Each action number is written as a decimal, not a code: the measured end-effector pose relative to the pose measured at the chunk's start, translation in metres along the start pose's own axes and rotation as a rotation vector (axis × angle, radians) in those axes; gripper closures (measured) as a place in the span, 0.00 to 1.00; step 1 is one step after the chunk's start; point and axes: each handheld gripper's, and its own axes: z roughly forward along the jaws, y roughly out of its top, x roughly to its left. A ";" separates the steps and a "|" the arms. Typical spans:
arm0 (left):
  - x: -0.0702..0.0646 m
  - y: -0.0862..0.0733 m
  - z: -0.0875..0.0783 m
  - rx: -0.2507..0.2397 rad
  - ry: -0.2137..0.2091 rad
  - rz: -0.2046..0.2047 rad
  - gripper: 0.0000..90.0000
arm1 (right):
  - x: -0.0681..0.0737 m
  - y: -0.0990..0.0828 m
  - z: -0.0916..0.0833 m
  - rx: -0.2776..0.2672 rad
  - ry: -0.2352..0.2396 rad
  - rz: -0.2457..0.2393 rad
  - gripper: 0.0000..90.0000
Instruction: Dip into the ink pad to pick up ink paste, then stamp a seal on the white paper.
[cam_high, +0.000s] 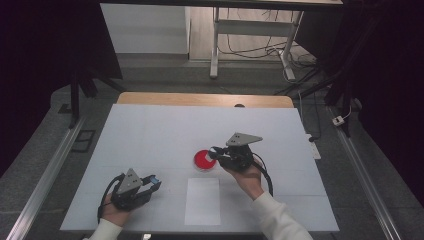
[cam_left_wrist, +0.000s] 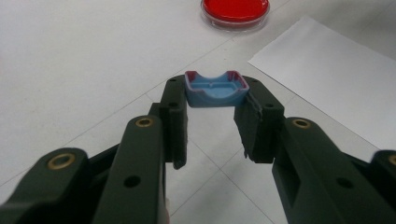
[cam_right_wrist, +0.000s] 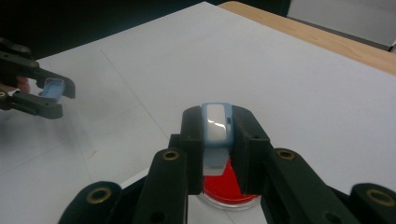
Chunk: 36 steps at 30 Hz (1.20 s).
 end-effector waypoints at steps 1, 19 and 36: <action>0.000 0.000 0.000 -0.001 0.000 -0.001 0.72 | 0.001 0.000 -0.001 -0.002 0.004 0.005 0.84; 0.000 0.000 0.001 -0.002 0.002 -0.002 0.72 | 0.013 -0.007 -0.020 0.007 0.044 -0.017 0.84; 0.001 0.000 0.000 -0.004 0.003 -0.003 0.72 | 0.026 -0.010 -0.026 0.004 0.081 -0.033 0.84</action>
